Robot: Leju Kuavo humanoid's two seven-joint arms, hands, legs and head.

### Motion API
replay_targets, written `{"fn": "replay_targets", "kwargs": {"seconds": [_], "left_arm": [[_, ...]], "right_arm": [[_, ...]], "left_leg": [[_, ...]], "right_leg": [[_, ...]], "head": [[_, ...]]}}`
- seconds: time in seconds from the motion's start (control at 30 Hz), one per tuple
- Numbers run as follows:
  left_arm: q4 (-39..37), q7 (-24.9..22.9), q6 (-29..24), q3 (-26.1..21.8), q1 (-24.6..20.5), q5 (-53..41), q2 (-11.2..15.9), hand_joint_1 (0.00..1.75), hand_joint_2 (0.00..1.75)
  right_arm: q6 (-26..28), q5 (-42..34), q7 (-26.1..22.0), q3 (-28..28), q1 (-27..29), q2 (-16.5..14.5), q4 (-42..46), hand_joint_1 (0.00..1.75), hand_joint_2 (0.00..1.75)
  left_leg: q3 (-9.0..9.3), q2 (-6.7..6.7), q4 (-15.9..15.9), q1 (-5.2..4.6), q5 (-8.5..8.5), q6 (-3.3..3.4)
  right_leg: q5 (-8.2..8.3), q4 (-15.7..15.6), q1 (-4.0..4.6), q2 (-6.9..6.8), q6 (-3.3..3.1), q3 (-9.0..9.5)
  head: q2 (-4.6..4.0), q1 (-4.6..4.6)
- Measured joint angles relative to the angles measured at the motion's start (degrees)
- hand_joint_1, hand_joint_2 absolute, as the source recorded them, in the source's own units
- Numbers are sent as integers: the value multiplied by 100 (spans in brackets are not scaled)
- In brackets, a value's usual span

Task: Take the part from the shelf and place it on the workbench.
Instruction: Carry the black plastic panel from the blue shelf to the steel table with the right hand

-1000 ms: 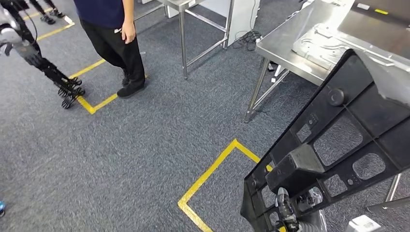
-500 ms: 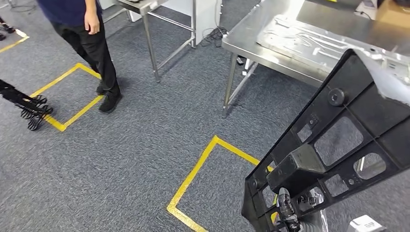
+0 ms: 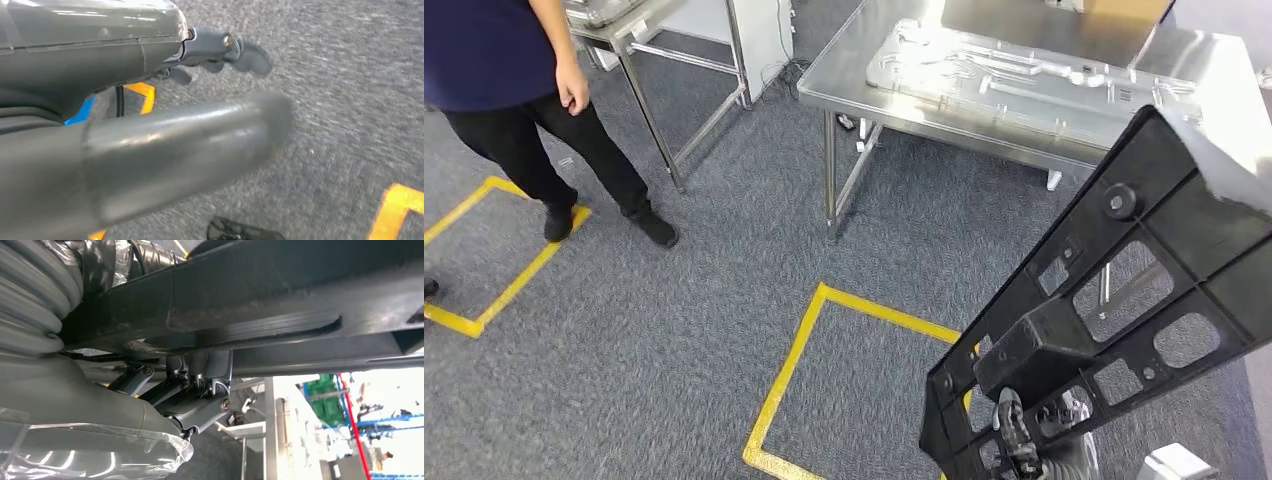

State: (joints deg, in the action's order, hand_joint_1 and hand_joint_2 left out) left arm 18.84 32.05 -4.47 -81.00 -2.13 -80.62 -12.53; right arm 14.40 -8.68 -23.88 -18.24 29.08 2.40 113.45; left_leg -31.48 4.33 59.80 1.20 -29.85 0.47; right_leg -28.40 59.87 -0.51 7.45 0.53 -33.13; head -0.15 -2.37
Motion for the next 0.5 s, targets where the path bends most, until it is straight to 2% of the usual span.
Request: {"fn": "replay_targets", "kwargs": {"seconds": [0.03, 0.07, 0.1, 0.17, 0.2, 0.23, 0.27, 0.3, 0.33, 0.37, 0.4, 0.43, 0.5], "left_arm": [[1, 2, 15, 3, 4, -1, 0, 0, 0], [2, -1, 25, 8, 4, -7, -3, 0, 0], [3, -5, 32, 14, 7, -20, -8, 0, 0], [5, -18, 29, 33, 30, -52, -19, 0, 0], [5, -22, 24, 44, 52, -67, -24, 0, 0], [5, -25, 20, 57, 72, -82, -31, 0, 0], [6, -27, 16, 70, 89, -99, -45, 0, 0], [14, -25, 14, 81, 101, -122, -65, 0, 0], [30, -20, 14, 92, 109, -150, -93, 0, 0], [53, -15, 14, 100, 115, -173, -127, 0, 0], [78, -10, 14, 105, 122, -192, -164, 0, 0], [103, -4, 15, 109, 129, -208, -196, 0, 0], [148, 4, 26, 111, 136, -226, -244, 0, 0]], "right_arm": [[4, -3, -6, -2, 13, 11, 3, 175, 175], [10, -4, -11, -3, 30, 21, 6, 175, 175], [17, -5, -15, -3, 37, 29, 11, 175, 175], [33, -7, -21, -4, 31, 46, 20, 175, 175], [40, -8, -23, -5, 24, 54, 22, 175, 175], [47, -11, -25, -5, 24, 62, 21, 175, 175], [55, -17, -27, -5, 33, 67, 21, 175, 175], [73, -23, -34, -5, 44, 69, 21, 175, 175], [92, -29, -40, -5, 55, 70, 22, 175, 175], [110, -33, -48, -5, 65, 70, 25, 175, 175], [124, -36, -55, -5, 70, 70, 27, 175, 175], [128, -37, -61, -5, 76, 71, 32, 175, 175], [125, -35, -64, -5, 84, 74, 49, 175, 175]], "left_leg": [[6, -61, -13, 0, 8, 40], [21, -128, -45, 4, 24, 77], [36, -200, -77, 15, 40, 115], [57, -359, -112, 20, 48, 170], [61, -443, -113, 12, 39, 184], [65, -529, -113, 4, 27, 187], [74, -613, -112, -1, 12, 186], [91, -693, -112, -2, -5, 181], [118, -766, -112, -3, -24, 173], [152, -833, -112, -4, -47, 164], [183, -894, -117, -12, -70, 149], [210, -946, -122, -19, -93, 126], [251, -1043, -152, -28, -122, 66]], "right_leg": [[11, -11, -15, 54, 37, -16], [1, 6, -15, 1, 69, -28], [-59, 98, -8, -133, 99, -70], [-349, 613, 1, -521, 152, -315], [-526, 982, -7, -640, 174, -504], [-645, 1307, -18, -692, 190, -676], [-666, 1482, -26, -715, 198, -773], [-576, 1446, -29, -731, 197, -760], [-398, 1198, -26, -760, 186, -634], [-186, 801, -16, -827, 160, -424], [-45, 429, 8, -930, 121, -223], [42, 144, 37, -1017, 79, -75], [38, -39, 88, -1070, 2, 6]], "head": [[0, 1], [0, 3], [0, 8], [0, 18], [0, 21], [0, 21], [0, 21], [0, 21], [0, 21], [0, 22], [0, 20], [0, 21], [0, 22]]}}
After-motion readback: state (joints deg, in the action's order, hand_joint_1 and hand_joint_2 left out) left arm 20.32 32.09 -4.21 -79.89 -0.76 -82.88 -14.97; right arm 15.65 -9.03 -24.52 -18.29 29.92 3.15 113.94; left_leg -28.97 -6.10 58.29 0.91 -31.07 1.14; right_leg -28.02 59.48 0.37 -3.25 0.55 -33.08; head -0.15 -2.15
